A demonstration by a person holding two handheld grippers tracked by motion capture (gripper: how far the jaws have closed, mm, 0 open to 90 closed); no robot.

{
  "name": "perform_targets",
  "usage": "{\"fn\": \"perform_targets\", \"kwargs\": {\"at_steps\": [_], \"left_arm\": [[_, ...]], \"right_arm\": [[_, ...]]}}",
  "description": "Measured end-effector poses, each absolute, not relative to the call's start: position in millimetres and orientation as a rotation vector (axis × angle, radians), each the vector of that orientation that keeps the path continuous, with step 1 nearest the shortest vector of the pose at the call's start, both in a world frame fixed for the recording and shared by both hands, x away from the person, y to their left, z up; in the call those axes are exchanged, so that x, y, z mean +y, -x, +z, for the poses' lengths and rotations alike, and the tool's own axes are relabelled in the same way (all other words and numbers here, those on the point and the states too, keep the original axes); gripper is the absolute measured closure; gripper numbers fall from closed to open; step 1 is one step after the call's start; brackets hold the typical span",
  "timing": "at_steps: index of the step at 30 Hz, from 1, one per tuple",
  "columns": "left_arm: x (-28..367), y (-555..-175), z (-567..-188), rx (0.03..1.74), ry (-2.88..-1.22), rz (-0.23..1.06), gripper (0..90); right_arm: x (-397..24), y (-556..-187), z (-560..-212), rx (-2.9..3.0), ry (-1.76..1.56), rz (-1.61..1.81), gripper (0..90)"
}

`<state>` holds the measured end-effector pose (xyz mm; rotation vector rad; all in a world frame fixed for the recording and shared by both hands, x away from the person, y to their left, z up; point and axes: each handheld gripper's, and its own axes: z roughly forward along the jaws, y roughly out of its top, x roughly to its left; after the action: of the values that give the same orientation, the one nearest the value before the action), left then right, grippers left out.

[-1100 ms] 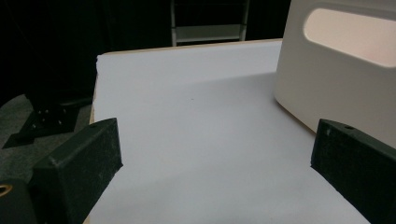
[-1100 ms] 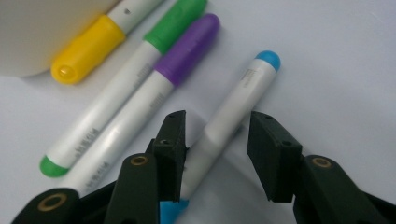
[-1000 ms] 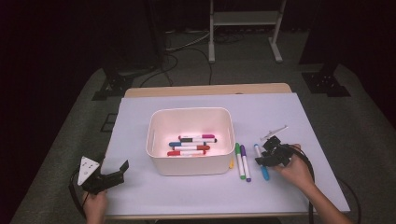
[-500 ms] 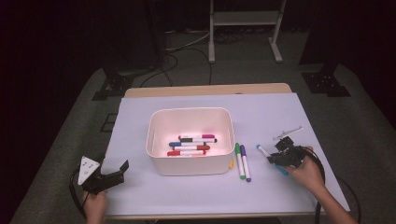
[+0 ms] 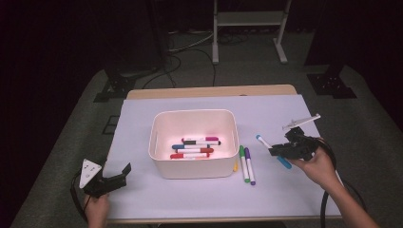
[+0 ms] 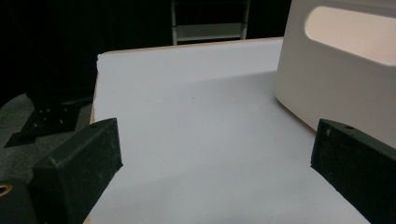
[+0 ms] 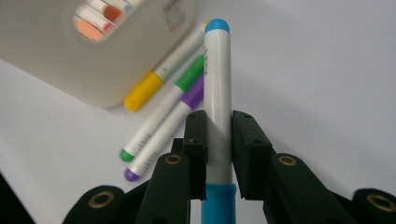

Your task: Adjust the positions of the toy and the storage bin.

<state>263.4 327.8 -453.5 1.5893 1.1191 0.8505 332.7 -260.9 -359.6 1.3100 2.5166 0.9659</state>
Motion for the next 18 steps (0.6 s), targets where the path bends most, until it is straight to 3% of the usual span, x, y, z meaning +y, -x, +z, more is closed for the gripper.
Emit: {"fn": "perform_targets", "kwargs": {"at_steps": [18], "left_arm": [[328,-263,-453,1.121,-1.589,0.845,0.5]], "right_arm": [[-190,-337,-264,2.61,-0.979,1.154,76.2]]}}
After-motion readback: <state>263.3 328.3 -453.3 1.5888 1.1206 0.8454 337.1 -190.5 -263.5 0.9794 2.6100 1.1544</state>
